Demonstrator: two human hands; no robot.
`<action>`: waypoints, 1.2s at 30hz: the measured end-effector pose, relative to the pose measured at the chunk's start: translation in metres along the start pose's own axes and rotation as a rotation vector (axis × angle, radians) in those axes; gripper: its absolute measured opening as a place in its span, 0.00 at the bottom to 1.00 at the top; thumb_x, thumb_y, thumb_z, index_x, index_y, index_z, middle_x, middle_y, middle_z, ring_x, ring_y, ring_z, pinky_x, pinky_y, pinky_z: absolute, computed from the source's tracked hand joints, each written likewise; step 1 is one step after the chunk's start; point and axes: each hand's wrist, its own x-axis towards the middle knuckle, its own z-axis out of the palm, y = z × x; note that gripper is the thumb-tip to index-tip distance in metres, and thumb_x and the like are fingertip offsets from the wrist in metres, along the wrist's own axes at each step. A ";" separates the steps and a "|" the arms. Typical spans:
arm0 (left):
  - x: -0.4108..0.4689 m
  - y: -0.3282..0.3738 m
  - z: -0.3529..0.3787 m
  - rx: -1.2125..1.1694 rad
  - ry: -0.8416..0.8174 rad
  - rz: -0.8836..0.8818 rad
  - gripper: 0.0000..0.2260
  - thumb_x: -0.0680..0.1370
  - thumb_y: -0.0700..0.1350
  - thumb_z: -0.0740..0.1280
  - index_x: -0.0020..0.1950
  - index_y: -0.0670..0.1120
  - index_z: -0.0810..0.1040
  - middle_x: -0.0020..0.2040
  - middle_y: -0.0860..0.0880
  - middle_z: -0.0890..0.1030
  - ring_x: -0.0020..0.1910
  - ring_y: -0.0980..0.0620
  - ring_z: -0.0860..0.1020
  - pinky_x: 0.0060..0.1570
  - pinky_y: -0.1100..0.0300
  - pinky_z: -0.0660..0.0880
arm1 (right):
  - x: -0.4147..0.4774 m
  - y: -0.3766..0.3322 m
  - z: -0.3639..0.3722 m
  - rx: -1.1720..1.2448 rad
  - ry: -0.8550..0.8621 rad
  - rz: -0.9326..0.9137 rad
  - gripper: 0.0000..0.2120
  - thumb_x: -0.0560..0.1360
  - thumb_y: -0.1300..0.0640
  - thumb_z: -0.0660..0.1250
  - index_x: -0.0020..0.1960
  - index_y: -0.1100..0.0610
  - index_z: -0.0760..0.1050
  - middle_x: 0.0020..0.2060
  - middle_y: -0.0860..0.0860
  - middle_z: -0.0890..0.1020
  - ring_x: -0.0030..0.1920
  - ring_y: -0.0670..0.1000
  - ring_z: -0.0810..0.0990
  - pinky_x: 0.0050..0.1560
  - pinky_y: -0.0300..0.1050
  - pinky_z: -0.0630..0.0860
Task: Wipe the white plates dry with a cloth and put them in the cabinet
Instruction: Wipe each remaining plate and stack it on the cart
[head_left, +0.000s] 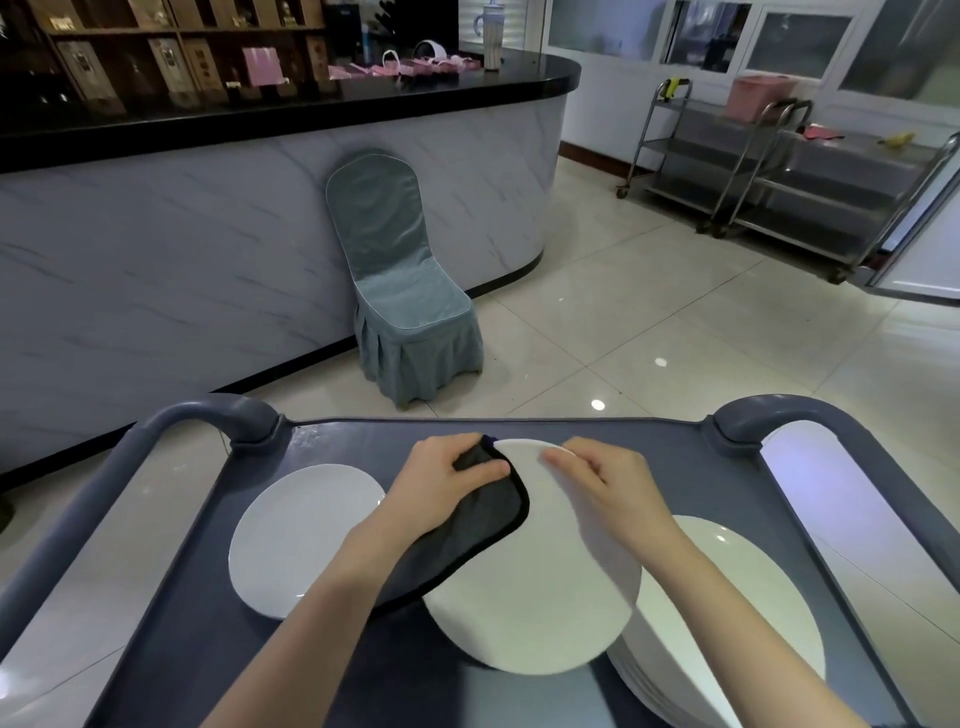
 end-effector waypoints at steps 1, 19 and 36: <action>0.001 0.001 0.001 -0.026 0.019 -0.007 0.05 0.76 0.51 0.72 0.41 0.52 0.81 0.36 0.52 0.82 0.36 0.60 0.75 0.39 0.65 0.71 | 0.001 0.000 -0.001 0.004 0.024 0.001 0.21 0.79 0.51 0.68 0.28 0.44 0.68 0.25 0.42 0.67 0.30 0.42 0.63 0.32 0.34 0.61; -0.001 -0.013 -0.002 -0.094 0.208 -0.072 0.06 0.76 0.49 0.72 0.40 0.52 0.81 0.36 0.56 0.83 0.38 0.58 0.79 0.42 0.61 0.74 | 0.014 0.002 -0.012 0.012 0.004 0.087 0.14 0.77 0.46 0.69 0.33 0.48 0.75 0.30 0.45 0.77 0.32 0.40 0.71 0.35 0.34 0.67; -0.002 -0.012 -0.015 -0.107 0.017 -0.076 0.03 0.77 0.50 0.72 0.43 0.56 0.82 0.38 0.58 0.84 0.38 0.63 0.79 0.39 0.70 0.74 | -0.001 0.003 0.004 0.022 0.051 0.057 0.23 0.80 0.52 0.67 0.31 0.54 0.62 0.25 0.44 0.63 0.29 0.44 0.61 0.30 0.37 0.59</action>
